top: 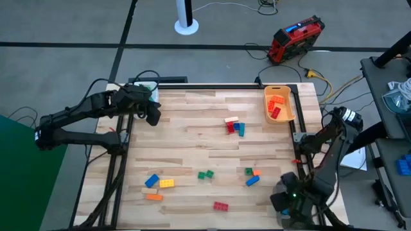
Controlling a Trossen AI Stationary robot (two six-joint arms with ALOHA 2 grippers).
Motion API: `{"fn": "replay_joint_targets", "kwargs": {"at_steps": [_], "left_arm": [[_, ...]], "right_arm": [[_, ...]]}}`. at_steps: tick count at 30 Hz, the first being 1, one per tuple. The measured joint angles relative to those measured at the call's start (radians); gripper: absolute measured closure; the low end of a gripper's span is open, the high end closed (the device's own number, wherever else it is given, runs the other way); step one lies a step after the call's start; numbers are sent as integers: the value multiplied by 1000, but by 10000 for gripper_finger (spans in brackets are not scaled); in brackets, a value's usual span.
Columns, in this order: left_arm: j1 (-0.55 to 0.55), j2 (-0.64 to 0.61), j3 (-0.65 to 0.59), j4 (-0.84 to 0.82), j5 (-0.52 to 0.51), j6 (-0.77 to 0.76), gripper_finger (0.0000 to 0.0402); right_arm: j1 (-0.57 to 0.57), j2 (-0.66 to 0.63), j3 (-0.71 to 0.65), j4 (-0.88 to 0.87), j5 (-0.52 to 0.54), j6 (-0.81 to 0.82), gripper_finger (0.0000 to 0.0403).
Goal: Sort blocks by size
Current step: Put the bottom small blue game piece into the black bin, then put the big yellow game piece into the yellow bin
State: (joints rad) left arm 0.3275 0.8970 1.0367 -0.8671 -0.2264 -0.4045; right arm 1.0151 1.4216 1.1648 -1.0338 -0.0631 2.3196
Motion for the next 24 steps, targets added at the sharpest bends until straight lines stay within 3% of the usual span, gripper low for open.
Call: {"fn": "replay_joint_targets", "kwargs": {"at_steps": [5,13,19,24], "left_arm": [[0,0,0,8,0,3,400],[0,0,0,7,0,3,400],[0,0,0,7,4,3,400],[0,0,0,8,34,-3,400]], "right_arm": [[42,0,-75,72,3,97,270],[40,1,-96,80,3,92,200],[20,-5,-79,72,10,105,210],[-55,-23,-35,21,167,81,227]]}}
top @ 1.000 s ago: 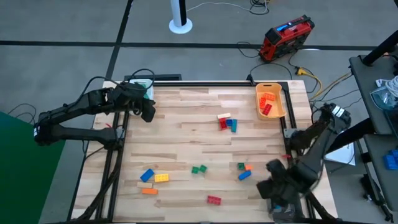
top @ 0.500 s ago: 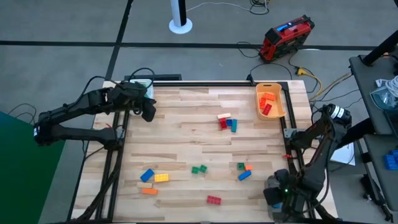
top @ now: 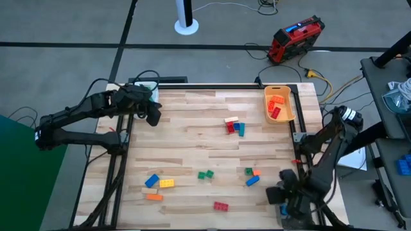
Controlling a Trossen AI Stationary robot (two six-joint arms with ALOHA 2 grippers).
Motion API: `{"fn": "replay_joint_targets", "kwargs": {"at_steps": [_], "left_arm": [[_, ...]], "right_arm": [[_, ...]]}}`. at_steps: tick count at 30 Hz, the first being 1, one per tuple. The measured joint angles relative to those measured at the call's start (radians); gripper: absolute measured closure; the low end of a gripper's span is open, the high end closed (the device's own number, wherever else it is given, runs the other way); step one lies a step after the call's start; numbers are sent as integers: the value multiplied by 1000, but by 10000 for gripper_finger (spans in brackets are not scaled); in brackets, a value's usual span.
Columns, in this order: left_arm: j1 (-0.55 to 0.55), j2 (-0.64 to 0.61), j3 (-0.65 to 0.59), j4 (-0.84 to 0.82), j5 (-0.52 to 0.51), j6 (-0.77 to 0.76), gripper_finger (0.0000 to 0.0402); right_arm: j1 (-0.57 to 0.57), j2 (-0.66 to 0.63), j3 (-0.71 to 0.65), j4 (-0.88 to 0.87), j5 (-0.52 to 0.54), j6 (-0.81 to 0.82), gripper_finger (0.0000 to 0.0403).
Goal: Sort blocks by size
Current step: Put the big yellow game piece into the yellow bin
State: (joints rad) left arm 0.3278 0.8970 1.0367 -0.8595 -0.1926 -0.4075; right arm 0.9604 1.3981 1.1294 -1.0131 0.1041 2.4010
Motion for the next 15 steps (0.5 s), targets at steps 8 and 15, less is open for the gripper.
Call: {"fn": "replay_joint_targets", "kwargs": {"at_steps": [8,15], "left_arm": [[-20,5,0,0,81,-99,400],[-141,31,0,17,82,-228,400]], "right_arm": [[-295,-42,24,-21,140,-444,264],[-571,-60,24,66,140,-931,304]]}}
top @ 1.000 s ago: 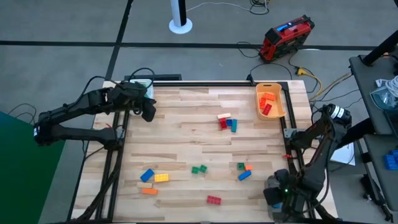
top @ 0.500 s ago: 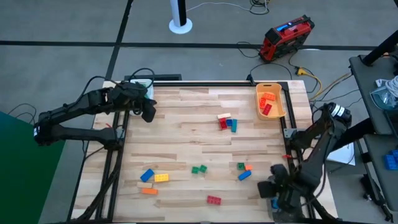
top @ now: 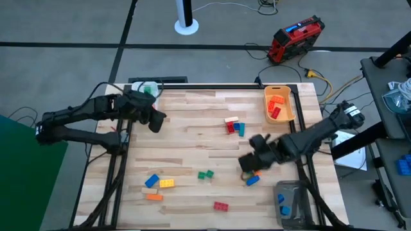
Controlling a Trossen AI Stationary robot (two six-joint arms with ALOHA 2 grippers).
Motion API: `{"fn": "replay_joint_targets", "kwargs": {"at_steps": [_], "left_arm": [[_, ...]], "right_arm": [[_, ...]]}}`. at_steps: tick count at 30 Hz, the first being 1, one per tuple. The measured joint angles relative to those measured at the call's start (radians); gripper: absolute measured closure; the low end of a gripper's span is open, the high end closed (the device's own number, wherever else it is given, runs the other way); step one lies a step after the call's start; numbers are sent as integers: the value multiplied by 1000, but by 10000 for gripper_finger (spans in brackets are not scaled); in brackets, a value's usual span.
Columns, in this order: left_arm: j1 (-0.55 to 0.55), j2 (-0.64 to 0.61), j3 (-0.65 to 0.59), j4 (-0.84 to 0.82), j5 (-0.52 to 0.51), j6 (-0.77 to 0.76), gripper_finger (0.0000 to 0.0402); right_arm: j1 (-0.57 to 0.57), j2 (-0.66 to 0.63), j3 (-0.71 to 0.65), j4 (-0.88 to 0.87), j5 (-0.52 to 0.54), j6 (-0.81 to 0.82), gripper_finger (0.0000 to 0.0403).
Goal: Sort blocks by size
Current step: Put the big yellow game piece into the yellow bin
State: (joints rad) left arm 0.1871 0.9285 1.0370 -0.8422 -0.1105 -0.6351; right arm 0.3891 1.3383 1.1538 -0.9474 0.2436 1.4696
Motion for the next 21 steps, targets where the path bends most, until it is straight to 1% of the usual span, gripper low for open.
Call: {"fn": "replay_joint_targets", "kwargs": {"at_steps": [4,8,10,14,17,21], "left_arm": [[-83,31,0,31,-1,-53,400],[-174,65,0,49,2,-104,400],[-220,81,0,49,23,-136,400],[-321,118,0,51,75,-163,400],[-406,149,0,52,103,-140,400],[-541,209,0,52,113,-92,400]], "right_arm": [[-114,-12,0,87,-3,-173,330],[-203,-25,0,182,-7,-299,357],[-236,-35,0,223,-8,-353,369],[-267,-49,4,255,-22,-429,390],[-270,-53,9,250,-29,-469,391],[-270,-54,11,249,-33,-507,390]]}}
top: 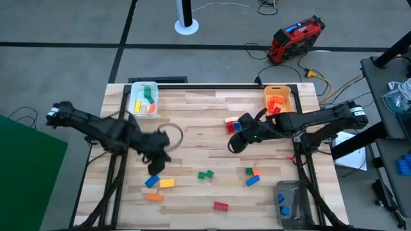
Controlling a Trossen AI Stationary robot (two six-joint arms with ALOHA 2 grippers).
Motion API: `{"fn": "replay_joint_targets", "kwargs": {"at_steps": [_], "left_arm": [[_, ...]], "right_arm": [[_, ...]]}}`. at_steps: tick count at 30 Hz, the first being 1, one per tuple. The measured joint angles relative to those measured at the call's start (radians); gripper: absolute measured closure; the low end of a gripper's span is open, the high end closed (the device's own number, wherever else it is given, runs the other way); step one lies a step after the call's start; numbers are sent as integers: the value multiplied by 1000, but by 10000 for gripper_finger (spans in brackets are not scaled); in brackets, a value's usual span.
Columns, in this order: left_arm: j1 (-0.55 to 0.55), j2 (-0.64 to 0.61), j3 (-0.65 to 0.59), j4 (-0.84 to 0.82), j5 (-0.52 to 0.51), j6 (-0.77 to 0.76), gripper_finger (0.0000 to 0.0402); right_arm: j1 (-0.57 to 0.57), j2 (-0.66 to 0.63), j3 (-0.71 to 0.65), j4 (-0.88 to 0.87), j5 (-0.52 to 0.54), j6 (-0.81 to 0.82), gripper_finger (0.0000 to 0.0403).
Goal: Sort blocks by size
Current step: Put the big yellow game piece into the yellow bin
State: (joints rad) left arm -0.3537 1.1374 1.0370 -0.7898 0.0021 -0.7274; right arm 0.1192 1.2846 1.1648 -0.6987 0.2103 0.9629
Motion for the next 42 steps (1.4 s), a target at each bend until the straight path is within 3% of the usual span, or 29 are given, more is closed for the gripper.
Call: {"fn": "replay_joint_targets", "kwargs": {"at_steps": [5,9,19,35,42], "left_arm": [[-142,102,0,-4,-29,2,400],[-193,186,-1,-5,-46,2,395],[-238,341,-30,28,-68,-18,349],[-270,460,-41,34,-74,-15,227],[-281,531,-43,52,-76,-15,205]], "right_arm": [[0,2,0,-2,0,-38,390],[0,2,-1,-3,0,-45,390],[0,3,-1,-7,0,-65,390],[0,3,-2,-16,0,-78,390],[0,4,-2,-36,0,-74,390]]}}
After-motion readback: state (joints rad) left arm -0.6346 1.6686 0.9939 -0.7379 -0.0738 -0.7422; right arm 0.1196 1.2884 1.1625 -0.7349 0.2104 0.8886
